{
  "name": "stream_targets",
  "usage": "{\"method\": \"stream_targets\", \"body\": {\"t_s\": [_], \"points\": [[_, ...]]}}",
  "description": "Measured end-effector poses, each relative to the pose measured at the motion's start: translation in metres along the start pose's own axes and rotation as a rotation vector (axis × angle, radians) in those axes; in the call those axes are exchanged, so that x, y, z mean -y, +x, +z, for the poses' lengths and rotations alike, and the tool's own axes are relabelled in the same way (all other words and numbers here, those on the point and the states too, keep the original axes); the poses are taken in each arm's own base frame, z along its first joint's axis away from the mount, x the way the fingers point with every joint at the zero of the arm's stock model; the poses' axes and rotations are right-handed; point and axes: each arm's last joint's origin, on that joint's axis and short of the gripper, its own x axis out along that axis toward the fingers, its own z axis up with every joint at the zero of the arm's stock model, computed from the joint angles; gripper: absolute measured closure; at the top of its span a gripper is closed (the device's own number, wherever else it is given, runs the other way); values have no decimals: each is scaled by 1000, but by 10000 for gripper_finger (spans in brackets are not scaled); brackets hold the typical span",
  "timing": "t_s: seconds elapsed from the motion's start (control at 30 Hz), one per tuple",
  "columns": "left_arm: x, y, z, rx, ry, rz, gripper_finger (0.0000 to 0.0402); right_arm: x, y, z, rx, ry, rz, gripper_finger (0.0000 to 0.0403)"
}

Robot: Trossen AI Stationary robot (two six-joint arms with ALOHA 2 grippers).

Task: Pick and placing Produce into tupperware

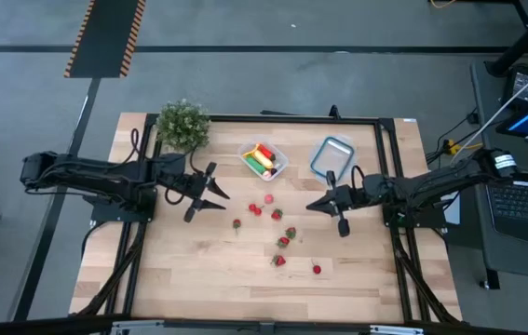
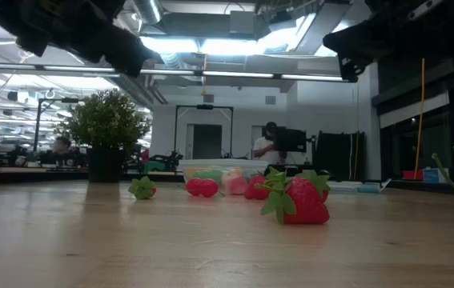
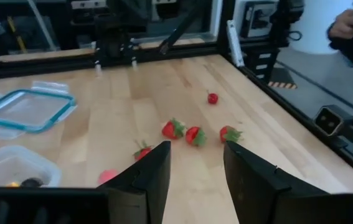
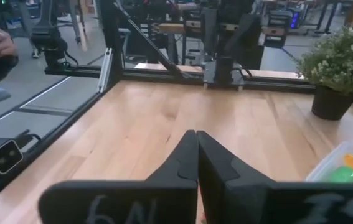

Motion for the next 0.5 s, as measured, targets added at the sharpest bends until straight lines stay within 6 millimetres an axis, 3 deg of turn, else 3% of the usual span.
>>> {"method": "stream_targets", "body": {"t_s": [0.23, 0.5], "points": [[14, 3, -13, 16, 7, -65, 259, -9, -1, -5, -19, 21, 44, 400], [23, 6, -13, 6, -91, -114, 266, -11, -1, -9, -58, 152, 68, 389]]}}
